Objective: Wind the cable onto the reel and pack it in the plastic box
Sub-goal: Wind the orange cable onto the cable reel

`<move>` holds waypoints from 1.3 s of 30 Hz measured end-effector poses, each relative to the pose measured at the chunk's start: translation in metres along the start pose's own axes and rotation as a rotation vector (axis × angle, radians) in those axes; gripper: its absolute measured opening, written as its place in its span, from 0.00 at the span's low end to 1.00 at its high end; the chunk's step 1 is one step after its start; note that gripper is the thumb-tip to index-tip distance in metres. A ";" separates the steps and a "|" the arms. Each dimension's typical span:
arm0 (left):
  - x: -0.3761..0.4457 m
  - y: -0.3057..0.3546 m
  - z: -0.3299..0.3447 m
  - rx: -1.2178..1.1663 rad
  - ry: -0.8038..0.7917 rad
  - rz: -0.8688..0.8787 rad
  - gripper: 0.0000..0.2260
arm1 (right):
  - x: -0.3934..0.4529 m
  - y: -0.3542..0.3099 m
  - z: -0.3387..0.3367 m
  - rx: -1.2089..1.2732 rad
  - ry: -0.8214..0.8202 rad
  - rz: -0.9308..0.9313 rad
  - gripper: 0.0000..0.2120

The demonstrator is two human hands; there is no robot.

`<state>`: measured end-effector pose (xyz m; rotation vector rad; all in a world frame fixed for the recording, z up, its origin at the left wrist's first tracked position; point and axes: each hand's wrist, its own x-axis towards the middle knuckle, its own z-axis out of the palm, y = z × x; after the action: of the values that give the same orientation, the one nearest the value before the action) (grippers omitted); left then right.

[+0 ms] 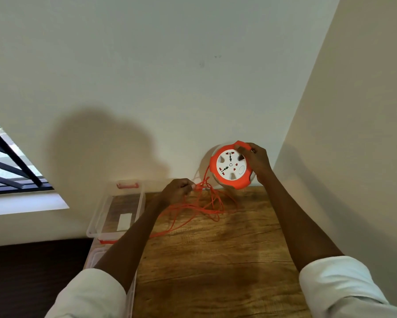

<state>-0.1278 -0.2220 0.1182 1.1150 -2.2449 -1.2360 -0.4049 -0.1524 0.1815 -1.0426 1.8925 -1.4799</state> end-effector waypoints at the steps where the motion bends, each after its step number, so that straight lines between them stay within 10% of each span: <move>1: 0.000 0.000 0.001 -0.006 -0.004 0.006 0.13 | 0.001 -0.001 0.002 -0.009 -0.007 -0.018 0.11; 10: 0.003 0.002 0.003 0.131 -0.036 0.127 0.08 | 0.024 -0.022 0.022 -0.218 -0.248 -0.266 0.20; 25: -0.004 -0.002 -0.010 0.050 0.443 0.265 0.10 | 0.069 -0.035 0.044 -0.686 -0.961 -0.272 0.19; 39: 0.003 0.002 0.006 -0.109 0.454 0.076 0.10 | 0.019 0.006 0.044 -0.071 -1.175 0.126 0.14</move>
<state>-0.1345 -0.2207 0.1161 1.1238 -1.8395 -0.9467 -0.3824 -0.1920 0.1649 -1.3533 1.0975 -0.4623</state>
